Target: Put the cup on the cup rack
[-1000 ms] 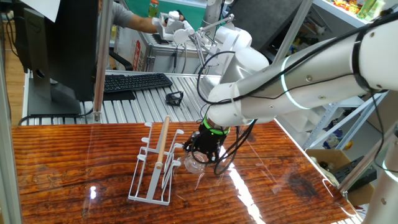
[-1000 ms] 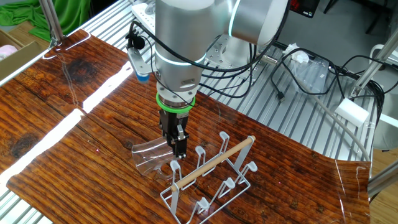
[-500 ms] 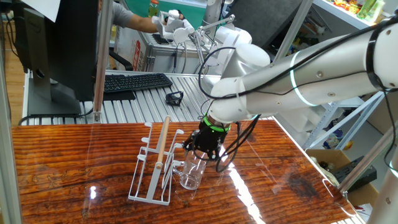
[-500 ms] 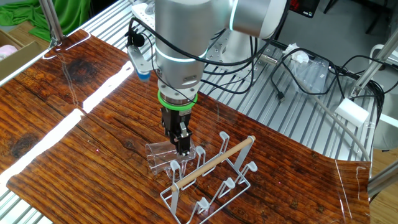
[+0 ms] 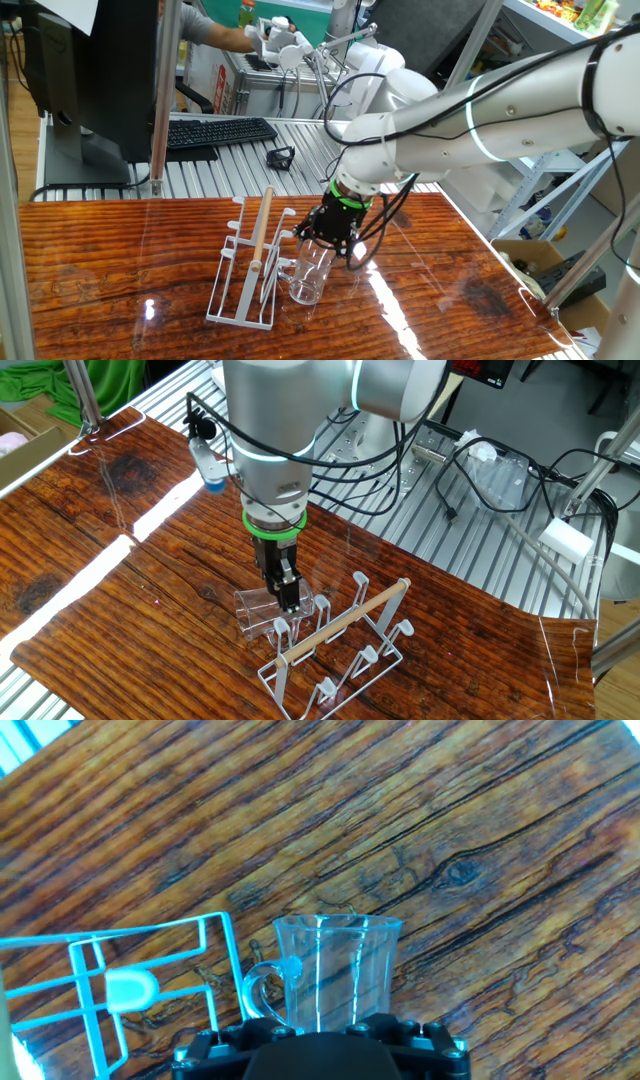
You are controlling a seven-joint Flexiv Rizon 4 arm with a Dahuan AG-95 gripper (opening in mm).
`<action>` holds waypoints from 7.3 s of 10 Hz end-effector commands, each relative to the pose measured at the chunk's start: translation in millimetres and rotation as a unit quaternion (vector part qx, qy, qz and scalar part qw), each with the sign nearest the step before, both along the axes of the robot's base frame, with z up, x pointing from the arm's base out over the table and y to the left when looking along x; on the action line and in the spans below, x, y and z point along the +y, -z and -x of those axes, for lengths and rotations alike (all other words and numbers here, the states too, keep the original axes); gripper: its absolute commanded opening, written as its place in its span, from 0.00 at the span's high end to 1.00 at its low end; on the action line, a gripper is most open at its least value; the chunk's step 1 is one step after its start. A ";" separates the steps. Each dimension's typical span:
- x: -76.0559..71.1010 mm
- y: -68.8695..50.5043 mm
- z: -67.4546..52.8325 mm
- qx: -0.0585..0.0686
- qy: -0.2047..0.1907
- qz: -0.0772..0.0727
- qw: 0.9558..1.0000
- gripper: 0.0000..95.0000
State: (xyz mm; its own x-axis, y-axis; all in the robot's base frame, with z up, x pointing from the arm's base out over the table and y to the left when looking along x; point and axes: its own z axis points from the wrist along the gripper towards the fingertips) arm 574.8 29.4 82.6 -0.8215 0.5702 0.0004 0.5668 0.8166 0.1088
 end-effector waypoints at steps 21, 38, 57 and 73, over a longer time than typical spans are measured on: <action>-0.2 -1.3 2.1 0.009 0.059 0.009 0.998 0.00; -0.2 -1.3 2.1 -0.044 0.058 0.022 0.997 0.00; 0.0 -3.4 3.6 -0.049 0.050 0.014 0.997 0.40; 7.2 7.5 19.9 -0.065 0.056 0.012 0.996 0.00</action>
